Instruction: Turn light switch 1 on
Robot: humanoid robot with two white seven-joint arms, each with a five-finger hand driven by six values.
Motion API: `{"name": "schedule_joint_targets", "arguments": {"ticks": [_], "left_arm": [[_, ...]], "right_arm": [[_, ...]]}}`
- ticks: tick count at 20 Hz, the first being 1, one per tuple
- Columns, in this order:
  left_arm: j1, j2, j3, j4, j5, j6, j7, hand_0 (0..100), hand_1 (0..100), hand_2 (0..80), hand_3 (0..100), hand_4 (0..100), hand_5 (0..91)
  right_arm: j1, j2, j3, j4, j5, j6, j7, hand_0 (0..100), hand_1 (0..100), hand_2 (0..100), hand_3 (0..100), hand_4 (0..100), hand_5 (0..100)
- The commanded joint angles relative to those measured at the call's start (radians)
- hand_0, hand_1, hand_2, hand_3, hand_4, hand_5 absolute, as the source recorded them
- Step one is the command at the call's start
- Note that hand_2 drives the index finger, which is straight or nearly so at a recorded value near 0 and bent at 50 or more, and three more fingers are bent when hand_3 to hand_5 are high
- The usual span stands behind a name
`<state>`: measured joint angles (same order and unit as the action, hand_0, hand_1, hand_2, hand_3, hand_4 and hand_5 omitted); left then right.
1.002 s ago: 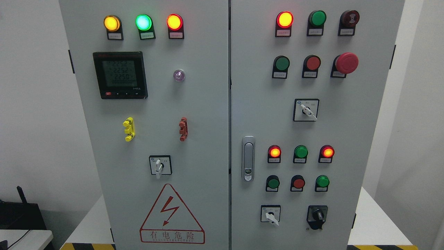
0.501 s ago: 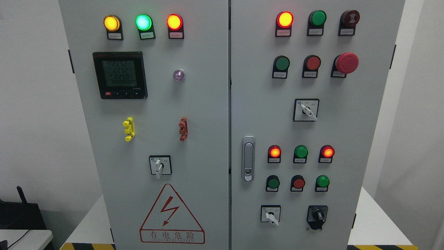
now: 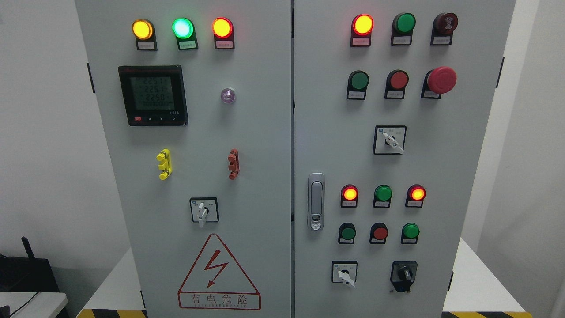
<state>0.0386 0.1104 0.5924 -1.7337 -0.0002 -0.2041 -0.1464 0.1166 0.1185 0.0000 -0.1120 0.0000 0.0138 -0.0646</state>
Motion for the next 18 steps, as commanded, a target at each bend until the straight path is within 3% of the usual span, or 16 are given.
{"name": "schedule_joint_targets", "arguments": {"ticks": [1, 5, 14, 18], "left_arm": [[-0.032, 0.015, -0.221, -0.176, -0.001, 0.008, 0.076, 35, 18, 33.8, 53, 62, 46.4], [-0.040, 0.015, -0.332, -0.188, -0.003, 0.037, 0.099, 35, 18, 34.6, 54, 63, 47.6], [-0.123, 0.008, -0.502, -0.199, -0.009, 0.164, 0.241, 36, 19, 40.3, 59, 66, 50.9], [-0.141, -0.009, -0.557, -0.199, -0.064, 0.207, 0.291, 30, 24, 44.0, 62, 69, 52.8]], "right_arm": [[0.000, 0.001, 0.017, 0.000, -0.025, 0.000, 0.000, 12, 39, 0, 0, 0, 0], [0.000, 0.000, 0.017, 0.000, -0.025, 0.000, 0.000, 12, 39, 0, 0, 0, 0], [0.000, 0.000, 0.017, 0.000, -0.025, 0.000, 0.000, 12, 39, 0, 0, 0, 0], [0.000, 0.000, 0.017, 0.000, -0.025, 0.000, 0.000, 12, 39, 0, 0, 0, 0]]}}
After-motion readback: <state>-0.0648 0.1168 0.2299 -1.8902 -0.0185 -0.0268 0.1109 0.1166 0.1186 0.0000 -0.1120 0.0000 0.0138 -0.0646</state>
